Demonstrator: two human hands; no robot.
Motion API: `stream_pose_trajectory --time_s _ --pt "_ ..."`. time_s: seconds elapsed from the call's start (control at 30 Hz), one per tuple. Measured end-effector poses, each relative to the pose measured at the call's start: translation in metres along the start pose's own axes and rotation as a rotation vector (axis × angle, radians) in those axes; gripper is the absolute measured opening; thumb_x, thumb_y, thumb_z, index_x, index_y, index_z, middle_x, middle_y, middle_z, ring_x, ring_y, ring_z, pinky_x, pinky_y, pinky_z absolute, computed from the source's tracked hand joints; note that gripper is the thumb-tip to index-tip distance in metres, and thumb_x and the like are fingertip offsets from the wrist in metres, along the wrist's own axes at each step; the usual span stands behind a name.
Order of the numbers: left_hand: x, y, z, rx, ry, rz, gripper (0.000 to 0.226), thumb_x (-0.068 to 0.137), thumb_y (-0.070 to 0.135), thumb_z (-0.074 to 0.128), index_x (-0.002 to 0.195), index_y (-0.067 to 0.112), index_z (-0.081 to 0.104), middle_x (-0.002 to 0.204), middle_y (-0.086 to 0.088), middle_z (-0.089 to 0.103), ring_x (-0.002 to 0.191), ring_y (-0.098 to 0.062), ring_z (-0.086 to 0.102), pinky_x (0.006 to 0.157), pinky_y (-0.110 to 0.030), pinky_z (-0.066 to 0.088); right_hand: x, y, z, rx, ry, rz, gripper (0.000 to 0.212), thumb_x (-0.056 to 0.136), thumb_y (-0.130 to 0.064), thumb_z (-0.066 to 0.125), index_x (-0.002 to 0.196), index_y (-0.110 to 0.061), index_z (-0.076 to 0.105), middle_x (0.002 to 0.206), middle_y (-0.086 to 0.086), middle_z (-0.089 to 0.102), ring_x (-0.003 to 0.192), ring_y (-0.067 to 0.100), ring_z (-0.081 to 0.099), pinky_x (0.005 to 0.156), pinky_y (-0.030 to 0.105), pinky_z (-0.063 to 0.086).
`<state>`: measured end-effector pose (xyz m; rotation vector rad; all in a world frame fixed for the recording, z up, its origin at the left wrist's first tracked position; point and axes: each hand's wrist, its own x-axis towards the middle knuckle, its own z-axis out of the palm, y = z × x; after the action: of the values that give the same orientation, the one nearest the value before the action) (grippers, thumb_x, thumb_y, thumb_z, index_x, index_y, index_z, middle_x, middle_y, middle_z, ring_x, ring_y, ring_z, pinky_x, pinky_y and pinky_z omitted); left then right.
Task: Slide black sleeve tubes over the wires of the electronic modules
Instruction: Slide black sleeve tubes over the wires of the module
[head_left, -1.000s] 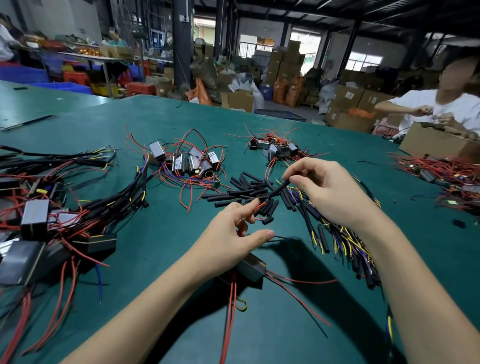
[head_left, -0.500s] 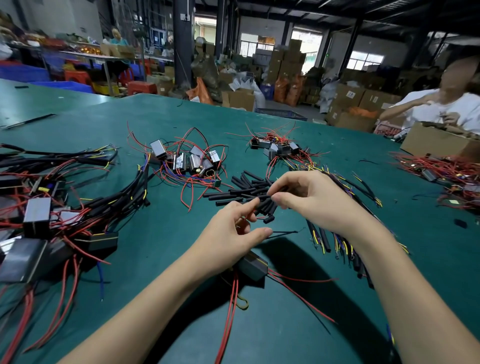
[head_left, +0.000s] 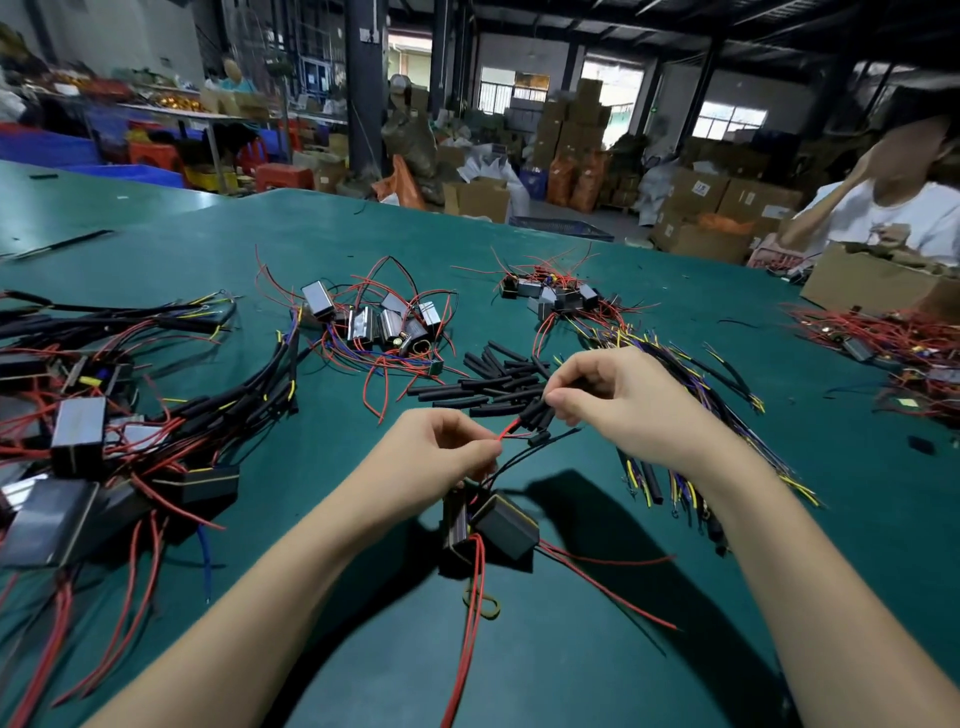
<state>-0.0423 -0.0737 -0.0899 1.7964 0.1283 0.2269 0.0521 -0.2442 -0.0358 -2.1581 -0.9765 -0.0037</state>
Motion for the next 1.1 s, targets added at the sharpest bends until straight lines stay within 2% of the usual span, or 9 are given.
stream_pose_trajectory --time_s 0.17,0.33,0.4,0.5,0.6,0.67,0.8,0.93,1.1 --pt "-0.001 0.002 0.003 -0.012 0.045 0.061 0.004 0.082 0.009 0.072 0.081 0.011 0.069 0.067 0.0 0.07 0.059 -0.002 0.061 0.059 -0.01 0.046 -0.001 -0.006 0.002 0.074 -0.105 0.035 0.005 0.084 -0.015 0.071 0.08 -0.014 0.074 0.073 0.009 0.071 0.064 0.012 0.059 0.071 0.033 0.051" --pt "-0.001 0.003 0.007 -0.084 0.096 0.111 0.021 0.077 0.006 0.075 0.087 0.016 0.06 0.068 -0.002 0.071 0.064 -0.009 0.065 0.063 -0.017 0.048 -0.003 -0.008 0.001 0.268 -0.161 0.066 0.003 0.084 -0.007 0.07 0.082 -0.009 0.072 0.061 -0.008 0.066 0.056 0.001 0.058 0.056 0.009 0.043" --pt "-0.002 0.003 0.008 -0.066 0.13 0.17 0.023 0.075 0.006 0.077 0.085 0.017 0.059 0.067 -0.001 0.07 0.066 -0.012 0.064 0.067 -0.023 0.048 -0.003 -0.007 0.0 0.329 -0.166 0.07 0.004 0.083 -0.006 0.069 0.082 -0.009 0.072 0.061 -0.006 0.066 0.054 0.002 0.057 0.053 0.009 0.041" --pt "-0.002 0.004 0.01 -0.083 0.172 0.225 0.022 0.074 0.006 0.078 0.082 0.015 0.059 0.067 0.003 0.069 0.068 -0.014 0.064 0.071 -0.03 0.05 -0.003 -0.004 0.001 0.53 -0.149 0.094 0.006 0.077 -0.01 0.072 0.082 -0.007 0.072 0.072 0.011 0.064 0.062 0.015 0.051 0.055 0.015 0.041" --pt "-0.001 0.004 0.008 -0.128 0.127 0.19 0.014 0.077 0.009 0.075 0.083 0.011 0.062 0.066 0.004 0.069 0.065 -0.008 0.065 0.065 -0.02 0.051 -0.003 0.0 0.003 0.704 -0.121 0.134 0.021 0.069 -0.02 0.072 0.084 -0.005 0.073 0.075 0.012 0.063 0.068 0.016 0.053 0.056 0.016 0.043" --pt "-0.002 0.003 0.005 -0.074 0.043 0.111 0.011 0.082 0.016 0.072 0.083 0.006 0.067 0.068 0.0 0.07 0.062 -0.008 0.061 0.059 -0.016 0.048 -0.002 0.004 0.004 0.677 -0.078 0.142 0.018 0.074 -0.018 0.07 0.085 -0.004 0.072 0.074 0.01 0.065 0.068 0.014 0.056 0.057 0.016 0.043" --pt "-0.003 0.001 0.0 0.009 -0.052 0.042 0.018 0.085 0.021 0.069 0.077 0.006 0.071 0.074 -0.01 0.071 0.063 -0.012 0.059 0.062 -0.023 0.048 0.0 0.009 0.006 0.659 -0.021 0.157 0.011 0.076 -0.016 0.071 0.082 -0.006 0.073 0.069 0.006 0.066 0.066 0.015 0.057 0.058 0.018 0.041" --pt "-0.004 0.002 0.003 0.018 0.019 0.084 0.018 0.087 0.019 0.067 0.078 0.004 0.07 0.073 -0.011 0.068 0.065 -0.014 0.054 0.065 -0.028 0.043 0.0 0.005 0.009 0.685 -0.047 0.171 0.02 0.07 -0.019 0.072 0.082 -0.004 0.072 0.07 0.009 0.065 0.067 0.017 0.054 0.053 0.016 0.04" --pt "-0.003 0.0 0.009 0.088 0.135 0.117 0.013 0.085 0.016 0.069 0.074 0.009 0.071 0.07 -0.006 0.071 0.061 -0.009 0.057 0.066 -0.026 0.045 -0.001 0.004 0.016 0.593 -0.08 0.209 0.002 0.082 -0.005 0.068 0.081 -0.004 0.07 0.067 0.006 0.065 0.061 0.016 0.054 0.051 0.014 0.039"
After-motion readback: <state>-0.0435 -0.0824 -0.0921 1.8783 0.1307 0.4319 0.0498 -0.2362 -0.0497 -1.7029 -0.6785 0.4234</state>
